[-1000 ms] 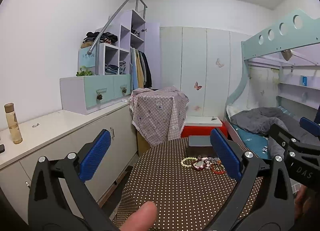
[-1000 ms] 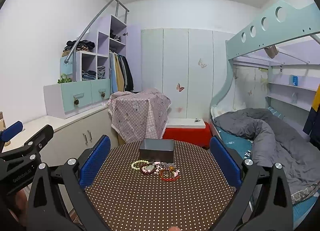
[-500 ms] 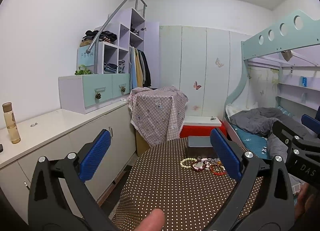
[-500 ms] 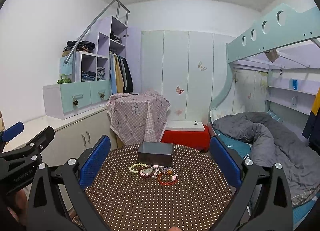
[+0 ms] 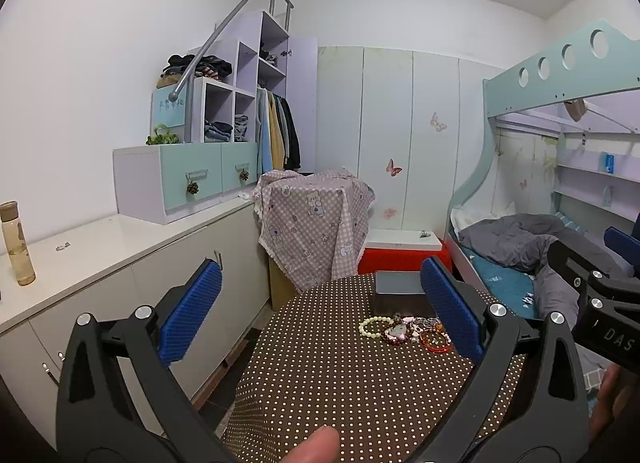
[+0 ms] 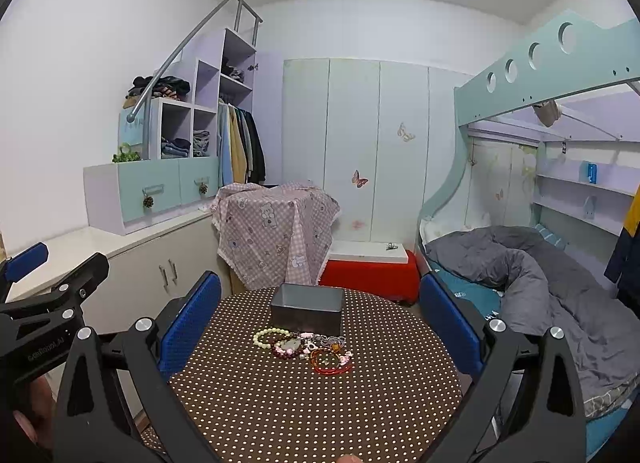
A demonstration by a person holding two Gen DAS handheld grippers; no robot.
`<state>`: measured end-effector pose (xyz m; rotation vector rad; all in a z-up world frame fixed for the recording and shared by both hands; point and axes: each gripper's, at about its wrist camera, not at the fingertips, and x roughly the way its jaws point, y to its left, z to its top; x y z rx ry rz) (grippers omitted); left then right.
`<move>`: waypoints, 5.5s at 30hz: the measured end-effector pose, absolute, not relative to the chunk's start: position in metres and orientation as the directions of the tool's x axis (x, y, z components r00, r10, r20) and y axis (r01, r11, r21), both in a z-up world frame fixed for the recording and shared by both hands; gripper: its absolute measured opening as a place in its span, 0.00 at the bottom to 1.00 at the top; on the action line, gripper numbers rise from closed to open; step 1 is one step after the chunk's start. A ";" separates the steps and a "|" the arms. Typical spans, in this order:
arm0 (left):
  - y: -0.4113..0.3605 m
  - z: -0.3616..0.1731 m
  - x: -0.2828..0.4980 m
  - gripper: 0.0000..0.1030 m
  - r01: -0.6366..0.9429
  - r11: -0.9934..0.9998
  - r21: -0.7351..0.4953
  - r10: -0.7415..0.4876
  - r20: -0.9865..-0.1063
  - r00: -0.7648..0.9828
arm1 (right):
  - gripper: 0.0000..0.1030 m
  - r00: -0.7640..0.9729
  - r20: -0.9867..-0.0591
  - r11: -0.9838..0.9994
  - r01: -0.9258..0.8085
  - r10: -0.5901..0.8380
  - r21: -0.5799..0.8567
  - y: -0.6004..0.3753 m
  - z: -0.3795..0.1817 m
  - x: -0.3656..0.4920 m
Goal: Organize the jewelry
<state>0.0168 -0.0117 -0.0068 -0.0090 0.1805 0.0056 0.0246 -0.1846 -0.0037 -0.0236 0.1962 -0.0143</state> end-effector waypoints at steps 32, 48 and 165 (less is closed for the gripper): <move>-0.052 -0.188 0.305 0.94 0.042 0.996 0.079 0.028 -0.722 0.692 | 0.93 0.700 -0.713 0.995 0.093 -0.033 0.045 -0.270 -0.167 0.203; -0.079 -0.216 0.335 0.24 0.252 0.968 0.019 -0.144 -0.776 0.614 | 0.72 0.609 -0.790 0.994 0.025 0.069 0.107 -0.271 -0.199 0.258; -0.193 -0.221 0.270 0.50 0.510 0.851 -0.128 -0.415 -0.758 0.503 | 0.92 0.677 -0.729 0.974 0.085 0.100 0.212 -0.331 -0.197 0.240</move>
